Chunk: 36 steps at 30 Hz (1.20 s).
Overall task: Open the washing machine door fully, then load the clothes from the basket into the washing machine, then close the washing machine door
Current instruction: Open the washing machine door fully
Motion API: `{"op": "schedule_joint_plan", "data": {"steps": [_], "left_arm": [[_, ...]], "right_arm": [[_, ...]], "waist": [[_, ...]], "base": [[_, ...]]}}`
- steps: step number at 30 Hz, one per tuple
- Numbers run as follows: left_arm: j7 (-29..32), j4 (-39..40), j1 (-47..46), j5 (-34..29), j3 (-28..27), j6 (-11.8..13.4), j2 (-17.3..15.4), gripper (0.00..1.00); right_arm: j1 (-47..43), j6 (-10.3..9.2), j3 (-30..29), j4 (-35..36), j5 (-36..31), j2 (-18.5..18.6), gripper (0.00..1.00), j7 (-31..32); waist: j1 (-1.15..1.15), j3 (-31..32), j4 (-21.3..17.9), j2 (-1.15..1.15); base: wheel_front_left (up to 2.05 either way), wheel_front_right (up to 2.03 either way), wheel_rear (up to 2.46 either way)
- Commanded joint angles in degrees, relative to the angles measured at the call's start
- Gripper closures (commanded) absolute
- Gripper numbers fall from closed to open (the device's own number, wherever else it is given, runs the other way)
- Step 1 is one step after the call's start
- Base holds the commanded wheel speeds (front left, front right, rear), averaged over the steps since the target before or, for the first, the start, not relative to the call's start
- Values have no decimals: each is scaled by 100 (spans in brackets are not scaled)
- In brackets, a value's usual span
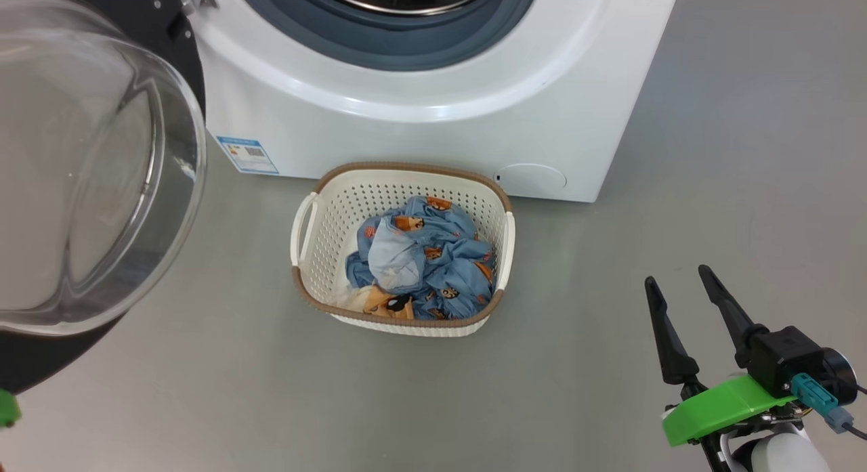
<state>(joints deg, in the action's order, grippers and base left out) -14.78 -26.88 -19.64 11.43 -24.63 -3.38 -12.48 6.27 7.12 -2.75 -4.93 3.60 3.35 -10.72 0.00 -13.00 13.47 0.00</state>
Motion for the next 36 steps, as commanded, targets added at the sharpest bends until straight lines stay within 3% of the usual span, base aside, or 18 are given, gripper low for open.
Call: {"op": "schedule_joint_plan", "data": {"steps": [1,13,14,15,23,36], "left_arm": [[-21,184,80,-77,-161,-54,-251,100],[-21,1380,866,-447,-90,-222,417,100],[-21,1529,930,-487,-52,-228,489,81],[-21,1814,1051,-536,36,-245,616,0],[-21,2421,1434,-492,362,-308,858,0],[-22,2816,1950,-374,1556,-375,952,0]], "right_arm": [[119,36,156,113,11,-17,0,-57],[-2,36,211,-46,128,-36,0,-163],[-13,36,211,-57,136,-37,0,-173],[-31,36,214,-80,154,-39,0,-193],[-81,36,230,-138,269,-44,0,-267],[-222,36,269,-162,338,-46,0,-356]], "waist": [[0,67,15,0],[0,446,-102,0],[0,469,-113,0],[0,518,-137,0],[0,652,-286,0],[0,823,-685,0]], "base": [[0,0,0],[0,0,0],[0,0,0],[0,0,0],[0,0,0],[0,0,0]]}}
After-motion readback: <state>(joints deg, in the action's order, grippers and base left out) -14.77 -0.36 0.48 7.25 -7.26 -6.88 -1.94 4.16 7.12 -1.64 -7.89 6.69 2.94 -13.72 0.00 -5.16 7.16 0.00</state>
